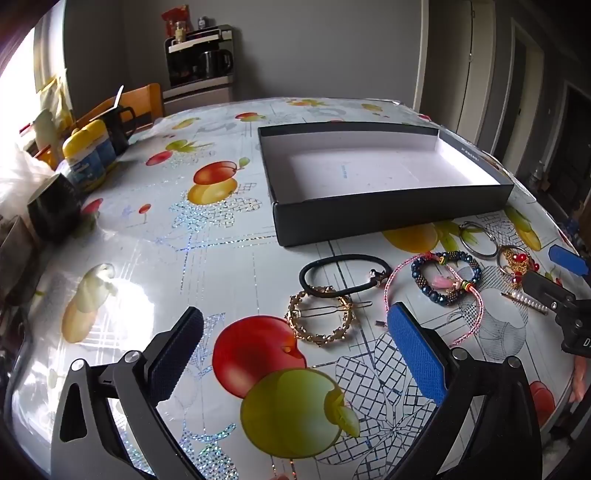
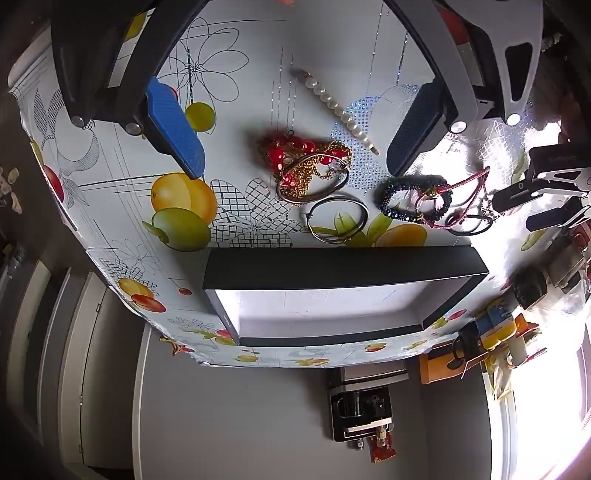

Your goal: Organize jewelry

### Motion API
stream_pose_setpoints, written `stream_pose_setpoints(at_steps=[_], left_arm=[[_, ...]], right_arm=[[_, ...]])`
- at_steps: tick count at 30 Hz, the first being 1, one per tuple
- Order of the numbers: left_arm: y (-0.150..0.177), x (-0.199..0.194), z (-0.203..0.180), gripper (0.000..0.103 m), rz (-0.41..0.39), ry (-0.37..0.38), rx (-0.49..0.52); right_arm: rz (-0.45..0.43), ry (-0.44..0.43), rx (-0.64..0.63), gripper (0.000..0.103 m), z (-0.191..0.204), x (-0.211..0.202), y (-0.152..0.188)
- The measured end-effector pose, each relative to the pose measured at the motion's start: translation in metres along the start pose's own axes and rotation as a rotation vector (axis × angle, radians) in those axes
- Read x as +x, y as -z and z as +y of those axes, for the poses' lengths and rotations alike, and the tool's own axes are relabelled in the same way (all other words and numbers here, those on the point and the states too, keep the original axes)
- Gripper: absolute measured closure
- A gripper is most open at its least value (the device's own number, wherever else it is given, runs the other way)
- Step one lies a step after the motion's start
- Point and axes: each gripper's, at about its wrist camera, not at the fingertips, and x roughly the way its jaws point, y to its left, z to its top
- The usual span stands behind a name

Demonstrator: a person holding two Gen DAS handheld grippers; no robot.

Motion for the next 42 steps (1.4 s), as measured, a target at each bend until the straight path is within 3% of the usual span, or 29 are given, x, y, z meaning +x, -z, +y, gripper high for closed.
stream_pose_setpoints(at_steps=[34, 42], left_arm=[[-0.0007, 0.0019, 0.0021, 0.002, 0.004, -0.001, -0.003], [0.0008, 0.0028, 0.0064, 0.002, 0.006, -0.044, -0.018]], right_arm=[[0.000, 0.000, 0.001, 0.006, 0.0005, 0.0007, 0.0000], [-0.001, 0.000, 0.000, 0.006, -0.0014, 0.0002, 0.0000]])
